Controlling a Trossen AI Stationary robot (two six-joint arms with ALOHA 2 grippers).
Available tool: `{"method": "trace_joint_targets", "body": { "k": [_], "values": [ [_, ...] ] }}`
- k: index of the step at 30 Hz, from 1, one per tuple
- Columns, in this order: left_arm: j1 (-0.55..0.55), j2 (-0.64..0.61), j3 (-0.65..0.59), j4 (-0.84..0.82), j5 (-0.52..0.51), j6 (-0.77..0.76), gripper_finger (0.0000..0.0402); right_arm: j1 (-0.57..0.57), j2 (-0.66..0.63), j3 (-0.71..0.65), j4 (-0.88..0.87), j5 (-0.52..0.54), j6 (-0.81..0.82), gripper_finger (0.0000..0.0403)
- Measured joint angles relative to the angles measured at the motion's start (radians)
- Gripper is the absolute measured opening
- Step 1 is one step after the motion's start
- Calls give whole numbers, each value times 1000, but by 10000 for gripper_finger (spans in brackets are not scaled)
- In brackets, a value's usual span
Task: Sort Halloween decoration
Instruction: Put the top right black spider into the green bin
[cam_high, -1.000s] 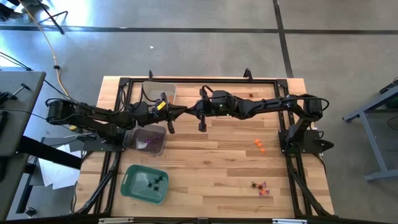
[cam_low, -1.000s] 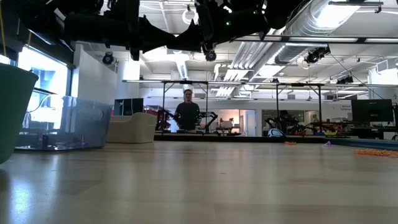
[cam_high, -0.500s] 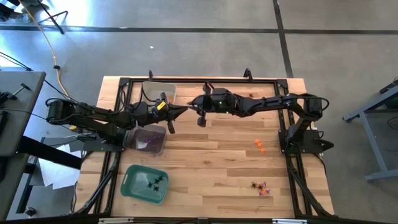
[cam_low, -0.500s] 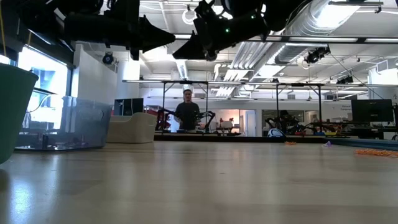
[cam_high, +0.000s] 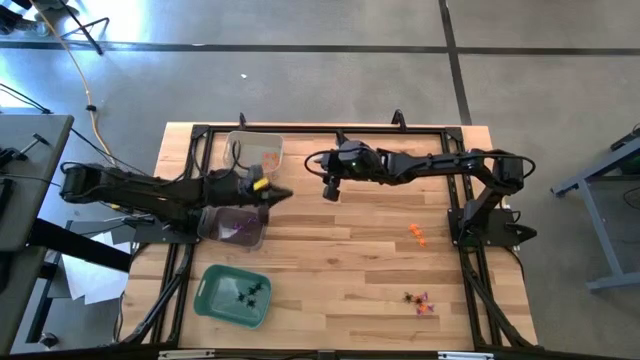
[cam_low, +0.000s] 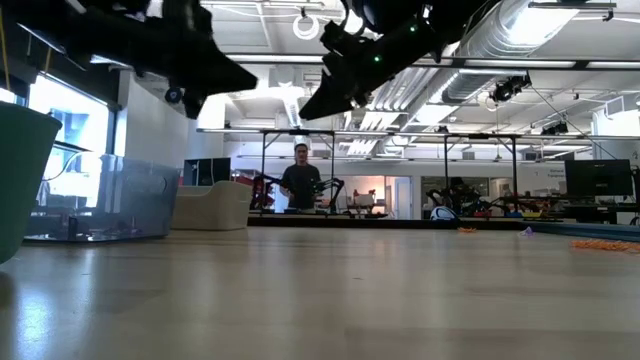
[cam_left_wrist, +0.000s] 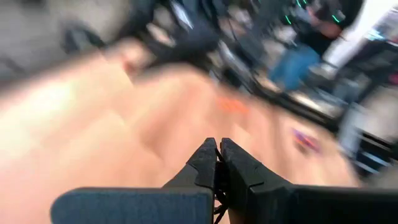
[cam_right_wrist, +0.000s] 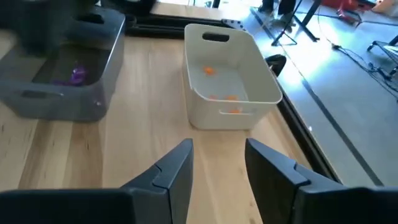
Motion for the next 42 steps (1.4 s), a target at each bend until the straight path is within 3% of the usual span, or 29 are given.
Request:
{"method": "trace_joint_targets", "body": {
  "k": [5, 11, 15, 19, 30, 42],
  "values": [
    [-188, -113, 0, -260, 59, -332, 0, 0, 0, 0, -23, 0, 26, 142],
    [-492, -143, 0, -522, 105, -918, 0, 0, 0, 0, -58, -2, 71, 142],
    [-677, -88, 0, -579, 91, -1254, 0, 0, 0, 0, -88, -4, 79, 142],
    [-781, -20, 0, -566, 90, -1454, 0, 0, 0, 0, -109, -4, 77, 142],
    [-803, 108, 0, -545, 110, -1527, 8, -13, 0, 0, -123, -4, 102, 142],
    [-758, 111, 0, -274, 110, -1292, 48, 19, 1, 0, -154, -25, 181, 142]
  ]
}}
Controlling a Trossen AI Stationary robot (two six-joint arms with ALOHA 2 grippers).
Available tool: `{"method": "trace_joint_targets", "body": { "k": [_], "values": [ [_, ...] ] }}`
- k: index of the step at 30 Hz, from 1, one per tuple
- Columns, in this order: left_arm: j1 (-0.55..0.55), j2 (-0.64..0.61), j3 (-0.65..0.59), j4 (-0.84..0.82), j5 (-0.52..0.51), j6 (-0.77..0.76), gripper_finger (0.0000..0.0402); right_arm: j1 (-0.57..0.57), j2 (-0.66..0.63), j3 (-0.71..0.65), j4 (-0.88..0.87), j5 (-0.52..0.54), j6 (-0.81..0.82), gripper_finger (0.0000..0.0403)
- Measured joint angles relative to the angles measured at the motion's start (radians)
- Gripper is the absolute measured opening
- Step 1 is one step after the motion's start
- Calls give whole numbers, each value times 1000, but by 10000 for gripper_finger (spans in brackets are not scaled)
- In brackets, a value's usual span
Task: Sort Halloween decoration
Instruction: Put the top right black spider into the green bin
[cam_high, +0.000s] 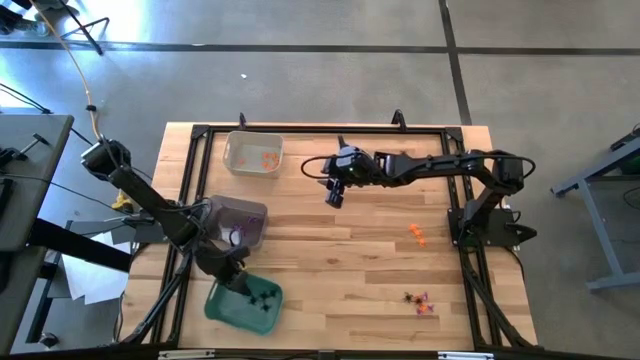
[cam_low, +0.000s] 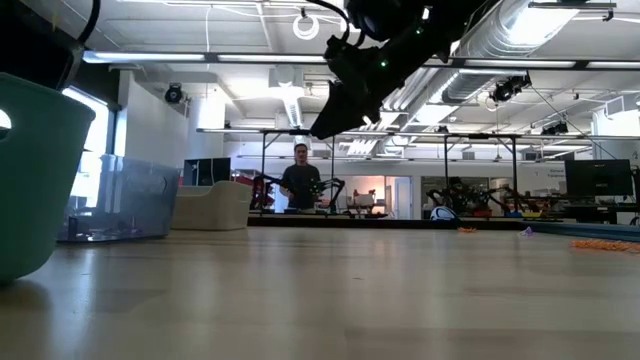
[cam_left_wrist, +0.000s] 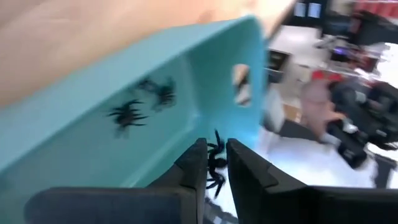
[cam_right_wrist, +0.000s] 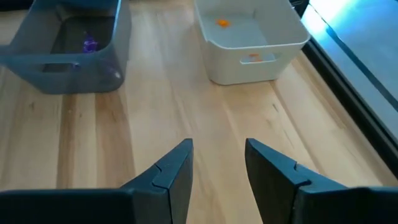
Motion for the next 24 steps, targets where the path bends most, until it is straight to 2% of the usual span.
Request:
{"method": "trace_joint_targets", "body": {
  "k": [5, 9, 15, 17, 19, 22, 24],
  "values": [
    [-3, 0, 0, 93, 9, 68, 64, 8, 0, 0, -7, 12, 0, 142],
    [-21, 0, 0, 79, 61, 101, 73, 8, 0, 0, -7, 63, 1, 142],
    [-62, -27, 0, 69, 36, 105, 76, 6, 0, 0, -7, 67, 9, 142],
    [-85, -29, 0, 65, -16, 105, 76, 5, 0, 0, -8, 68, 27, 142],
    [-114, -29, 0, 62, -111, 124, 76, 6, 0, 0, -27, 68, 29, 142],
    [-166, -29, 0, 49, -280, 202, 76, 5, 0, 0, -78, 68, 52, 142],
    [-183, -30, 0, 16, -334, 265, 76, 4, 0, 0, -112, 67, 86, 142]
  ]
}}
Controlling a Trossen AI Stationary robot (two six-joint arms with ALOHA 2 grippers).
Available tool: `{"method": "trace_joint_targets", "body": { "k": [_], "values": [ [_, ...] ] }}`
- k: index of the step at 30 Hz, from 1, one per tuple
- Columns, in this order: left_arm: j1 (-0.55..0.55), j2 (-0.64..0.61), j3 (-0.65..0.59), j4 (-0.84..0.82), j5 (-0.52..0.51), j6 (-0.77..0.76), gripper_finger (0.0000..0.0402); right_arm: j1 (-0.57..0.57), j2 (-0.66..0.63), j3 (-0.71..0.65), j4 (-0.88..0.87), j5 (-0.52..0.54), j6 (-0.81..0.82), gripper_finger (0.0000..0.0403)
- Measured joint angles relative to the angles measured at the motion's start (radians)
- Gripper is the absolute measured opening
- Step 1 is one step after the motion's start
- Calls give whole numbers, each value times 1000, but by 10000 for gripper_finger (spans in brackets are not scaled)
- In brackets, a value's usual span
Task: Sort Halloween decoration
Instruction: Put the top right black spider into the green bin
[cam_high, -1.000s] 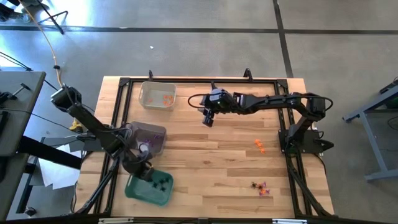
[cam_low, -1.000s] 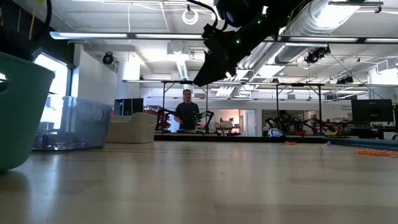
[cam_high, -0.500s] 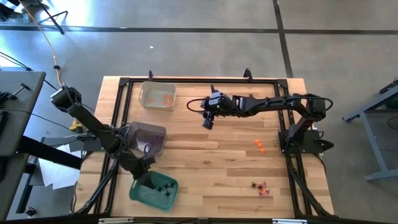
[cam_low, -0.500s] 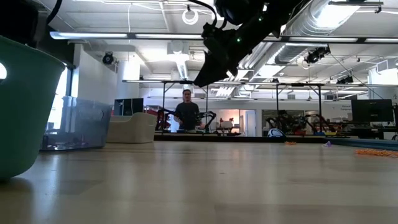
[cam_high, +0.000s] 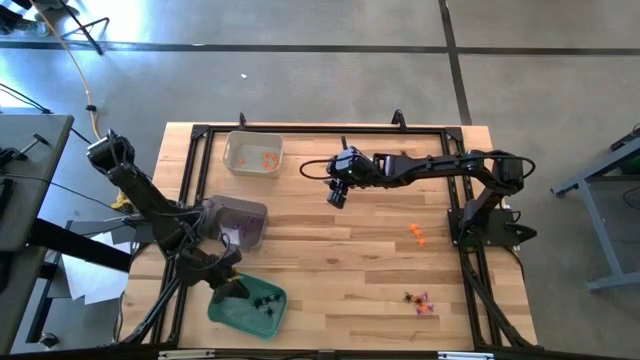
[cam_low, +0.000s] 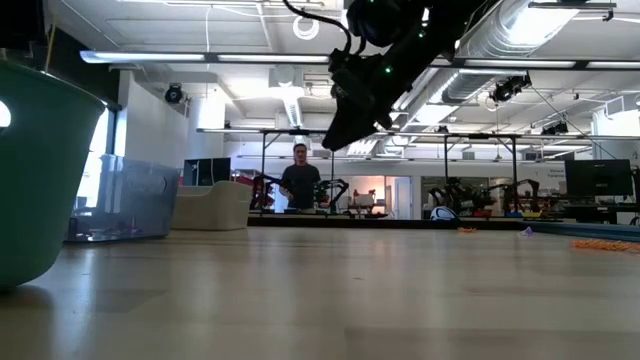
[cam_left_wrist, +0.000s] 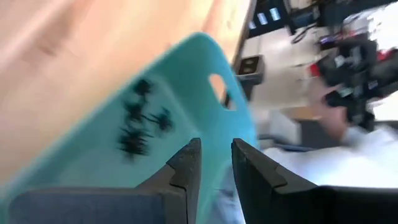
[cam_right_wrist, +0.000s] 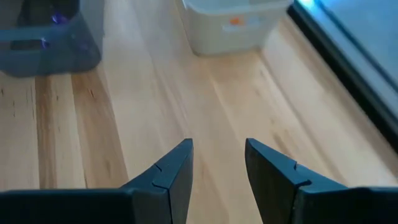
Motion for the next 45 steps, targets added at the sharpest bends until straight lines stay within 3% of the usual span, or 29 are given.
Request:
{"method": "trace_joint_targets", "body": {
  "k": [10, 15, 18, 23, 26, 32, 36, 39, 45],
  "values": [
    [80, -108, 0, -153, -68, 299, 76, -1, 0, 0, -85, 0, 57, 142],
    [137, -177, 0, -180, -92, 524, 76, -1, 0, 0, -102, 0, 72, 142],
    [168, -223, 4, -184, -107, 756, 76, -1, 0, 0, -106, 0, 73, 142],
    [225, -281, 96, -112, -229, 1281, 76, -2, 0, 0, -128, 0, 109, 142],
    [284, -276, 119, -47, -273, 1453, 76, 0, 0, 0, -215, -3, 173, 142],
    [503, -232, 125, -26, -123, 1481, 76, 6, 0, 0, -528, -14, 211, 142],
    [660, -167, 125, 74, -63, 1512, 76, 1, 0, 0, -692, 16, 165, 142],
    [770, -104, 125, 171, 75, 1498, 76, -11, 0, 0, -795, 42, 139, 142],
    [884, 7, 125, 357, 240, 1490, 76, -131, -2, -2, -931, 134, 99, 142]
  ]
}}
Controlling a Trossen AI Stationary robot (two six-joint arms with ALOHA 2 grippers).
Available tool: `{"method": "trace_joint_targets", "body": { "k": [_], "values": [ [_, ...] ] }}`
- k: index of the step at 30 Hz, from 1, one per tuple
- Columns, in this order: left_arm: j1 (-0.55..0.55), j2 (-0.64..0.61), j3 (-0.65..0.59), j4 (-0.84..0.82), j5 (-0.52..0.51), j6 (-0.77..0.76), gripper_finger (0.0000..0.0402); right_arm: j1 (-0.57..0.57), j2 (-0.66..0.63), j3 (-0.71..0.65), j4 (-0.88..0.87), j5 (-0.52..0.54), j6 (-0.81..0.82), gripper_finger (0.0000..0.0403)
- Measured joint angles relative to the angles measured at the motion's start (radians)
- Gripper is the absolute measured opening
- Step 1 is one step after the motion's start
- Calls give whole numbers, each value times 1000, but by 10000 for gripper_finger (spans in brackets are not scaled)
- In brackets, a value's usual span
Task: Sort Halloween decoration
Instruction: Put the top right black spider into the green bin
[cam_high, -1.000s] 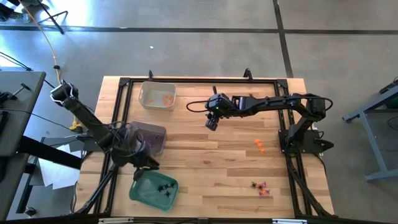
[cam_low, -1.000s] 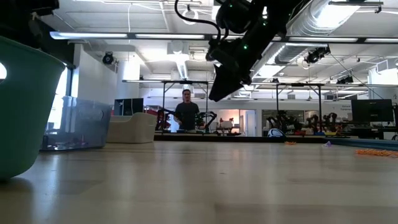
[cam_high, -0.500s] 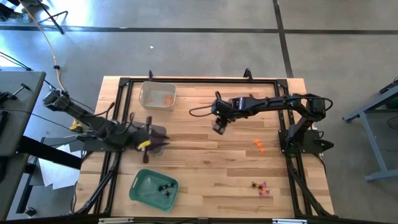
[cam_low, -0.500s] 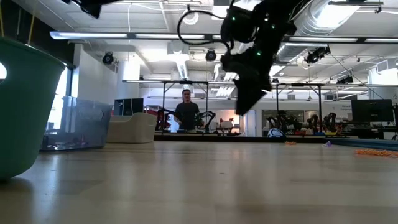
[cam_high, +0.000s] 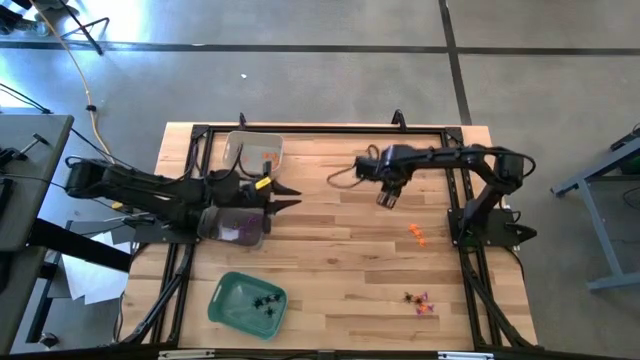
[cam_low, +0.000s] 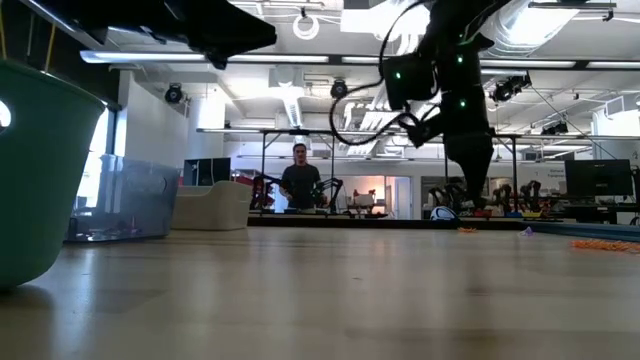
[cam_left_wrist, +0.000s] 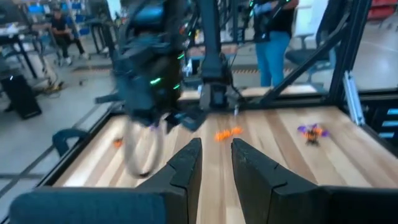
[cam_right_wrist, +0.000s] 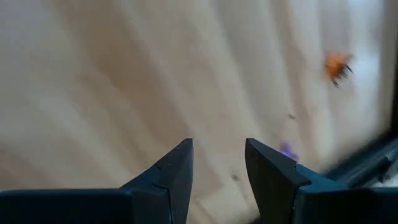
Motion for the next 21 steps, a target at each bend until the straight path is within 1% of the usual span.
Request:
{"method": "trace_joint_targets", "body": {
  "k": [4, 6, 9, 11, 13, 14, 15, 18, 21],
  "values": [
    [20, 32, 0, 55, 31, 23, 76, -131, -47, -1, 13, -1, -73, 142],
    [27, 36, 0, 67, 32, 24, 76, -204, -84, -2, 60, -13, -115, 142],
    [37, 36, 0, 67, 32, 33, 76, -321, -152, -43, 175, -29, -157, 142],
    [44, 36, 0, 70, 32, 48, 76, -400, -185, -89, 258, -102, -159, 142],
    [54, 36, 0, 81, 33, 51, 76, -466, -205, -149, 365, -203, -139, 142],
    [60, 36, 0, 84, 33, 51, 76, -488, -208, -180, 411, -242, -138, 142],
    [67, 36, 0, 85, 32, 51, 76, -504, -208, -209, 449, -258, -142, 142],
    [85, 36, 0, 99, 32, 51, 76, -535, -207, -277, 551, -233, -160, 142],
    [104, 36, 0, 122, 32, 51, 76, -564, -207, -312, 609, -225, -166, 142]
  ]
}}
